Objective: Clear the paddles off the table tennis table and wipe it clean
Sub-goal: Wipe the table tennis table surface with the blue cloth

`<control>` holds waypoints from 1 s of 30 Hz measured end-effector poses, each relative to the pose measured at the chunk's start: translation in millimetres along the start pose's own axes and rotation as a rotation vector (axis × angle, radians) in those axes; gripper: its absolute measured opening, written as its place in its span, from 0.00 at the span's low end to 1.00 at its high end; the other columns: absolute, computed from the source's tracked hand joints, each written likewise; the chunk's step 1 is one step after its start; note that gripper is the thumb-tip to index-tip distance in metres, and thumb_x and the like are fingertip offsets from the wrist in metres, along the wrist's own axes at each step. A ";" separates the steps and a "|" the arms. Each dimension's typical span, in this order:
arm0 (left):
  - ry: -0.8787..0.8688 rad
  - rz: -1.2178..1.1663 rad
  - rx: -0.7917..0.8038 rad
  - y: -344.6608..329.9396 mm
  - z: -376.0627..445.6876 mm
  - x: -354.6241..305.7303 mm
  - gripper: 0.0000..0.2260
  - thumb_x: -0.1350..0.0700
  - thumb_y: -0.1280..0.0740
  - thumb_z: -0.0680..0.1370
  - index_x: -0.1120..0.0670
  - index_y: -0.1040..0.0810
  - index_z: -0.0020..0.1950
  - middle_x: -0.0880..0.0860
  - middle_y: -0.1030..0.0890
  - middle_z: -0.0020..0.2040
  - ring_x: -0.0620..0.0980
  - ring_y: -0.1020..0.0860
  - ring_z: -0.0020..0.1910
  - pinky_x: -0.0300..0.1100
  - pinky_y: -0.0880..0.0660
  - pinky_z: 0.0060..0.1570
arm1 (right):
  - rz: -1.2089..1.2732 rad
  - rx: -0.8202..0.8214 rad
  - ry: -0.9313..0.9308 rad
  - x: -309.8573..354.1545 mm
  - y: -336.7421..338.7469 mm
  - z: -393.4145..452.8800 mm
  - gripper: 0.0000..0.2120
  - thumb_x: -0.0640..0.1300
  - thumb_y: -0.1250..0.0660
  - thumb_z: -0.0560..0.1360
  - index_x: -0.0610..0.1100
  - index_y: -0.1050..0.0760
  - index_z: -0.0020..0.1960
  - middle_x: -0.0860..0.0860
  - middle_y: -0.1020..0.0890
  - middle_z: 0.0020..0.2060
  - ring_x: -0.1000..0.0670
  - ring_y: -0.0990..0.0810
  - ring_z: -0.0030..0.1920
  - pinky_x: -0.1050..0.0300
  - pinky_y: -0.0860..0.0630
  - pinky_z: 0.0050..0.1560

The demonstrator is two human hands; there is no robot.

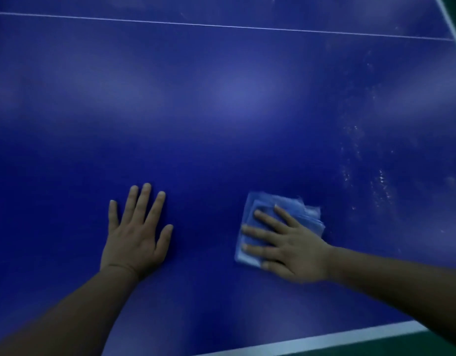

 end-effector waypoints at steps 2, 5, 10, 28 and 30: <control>-0.003 -0.001 -0.001 -0.8 0.0 -0.4 0.32 0.39 0.52 0.80 0.51 0.47 0.82 0.54 0.50 0.82 0.54 0.54 0.81 0.63 0.57 0.76 | -0.002 0.024 0.080 -23.5 2.6 -6.2 0.24 0.60 0.45 0.83 0.58 0.39 0.78 0.52 0.41 0.79 0.41 0.49 0.80 0.34 0.52 0.76; -0.006 -0.011 -0.002 1.2 1.0 0.3 0.32 0.39 0.51 0.80 0.51 0.47 0.82 0.54 0.49 0.82 0.54 0.54 0.81 0.62 0.58 0.76 | 0.020 -0.065 -0.329 -119.0 14.6 28.1 0.26 0.62 0.51 0.81 0.57 0.42 0.78 0.50 0.39 0.78 0.39 0.45 0.79 0.36 0.54 0.74; 0.003 -0.020 0.006 3.5 0.8 -2.1 0.32 0.38 0.53 0.80 0.51 0.47 0.82 0.54 0.50 0.82 0.54 0.56 0.81 0.58 0.64 0.76 | 0.140 -0.146 -0.947 -142.6 20.5 32.2 0.30 0.63 0.57 0.79 0.58 0.47 0.80 0.53 0.46 0.80 0.43 0.53 0.80 0.36 0.59 0.76; 0.017 -0.061 0.050 4.8 0.2 -3.9 0.32 0.37 0.59 0.80 0.48 0.56 0.82 0.51 0.60 0.82 0.52 0.65 0.79 0.60 0.67 0.75 | 0.213 -0.266 -1.403 31.2 -6.5 0.5 0.26 0.60 0.52 0.82 0.57 0.44 0.79 0.52 0.46 0.80 0.41 0.52 0.80 0.33 0.55 0.76; 0.015 -0.057 0.050 4.0 0.0 -4.5 0.30 0.38 0.56 0.82 0.48 0.56 0.82 0.52 0.60 0.82 0.52 0.65 0.80 0.61 0.66 0.75 | 0.201 -0.240 -1.099 111.9 -13.9 18.3 0.25 0.59 0.50 0.83 0.57 0.40 0.78 0.52 0.42 0.79 0.41 0.50 0.80 0.33 0.53 0.76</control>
Point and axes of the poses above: each hand's wrist, its own z-axis towards the middle knuckle, its own y-axis out of the back of the hand, x = y × z, the point moved 6 cm from there along z, towards the middle knuckle
